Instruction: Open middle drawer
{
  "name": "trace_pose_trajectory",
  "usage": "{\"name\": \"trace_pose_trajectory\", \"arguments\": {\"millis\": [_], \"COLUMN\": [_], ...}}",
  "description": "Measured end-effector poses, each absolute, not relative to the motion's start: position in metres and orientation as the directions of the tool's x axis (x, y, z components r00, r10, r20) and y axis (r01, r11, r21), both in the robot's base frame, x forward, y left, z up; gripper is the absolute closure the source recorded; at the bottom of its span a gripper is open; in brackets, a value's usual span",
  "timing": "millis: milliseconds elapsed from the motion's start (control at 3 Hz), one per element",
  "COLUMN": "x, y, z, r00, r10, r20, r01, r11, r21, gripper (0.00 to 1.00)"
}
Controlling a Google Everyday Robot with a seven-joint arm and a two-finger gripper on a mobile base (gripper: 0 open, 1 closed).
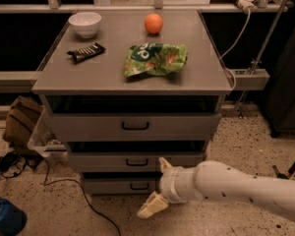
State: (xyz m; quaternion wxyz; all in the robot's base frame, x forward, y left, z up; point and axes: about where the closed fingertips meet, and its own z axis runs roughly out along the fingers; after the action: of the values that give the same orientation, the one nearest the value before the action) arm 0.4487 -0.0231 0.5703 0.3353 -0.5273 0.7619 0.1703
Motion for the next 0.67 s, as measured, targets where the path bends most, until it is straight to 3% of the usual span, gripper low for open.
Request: {"name": "trace_pose_trajectory", "arguments": {"millis": [333, 667], "x": [0.4845, 0.4856], "y": [-0.014, -0.0126], "z": [0.5089, 0.5062], "r00": [-0.245, -0.243], "r10": [-0.607, -0.604], "r20": [-0.756, -0.759], "r01": [-0.878, -0.878], "r11": [0.47, 0.47], "r21": [-0.093, -0.092], "gripper": [0.0, 0.0]}}
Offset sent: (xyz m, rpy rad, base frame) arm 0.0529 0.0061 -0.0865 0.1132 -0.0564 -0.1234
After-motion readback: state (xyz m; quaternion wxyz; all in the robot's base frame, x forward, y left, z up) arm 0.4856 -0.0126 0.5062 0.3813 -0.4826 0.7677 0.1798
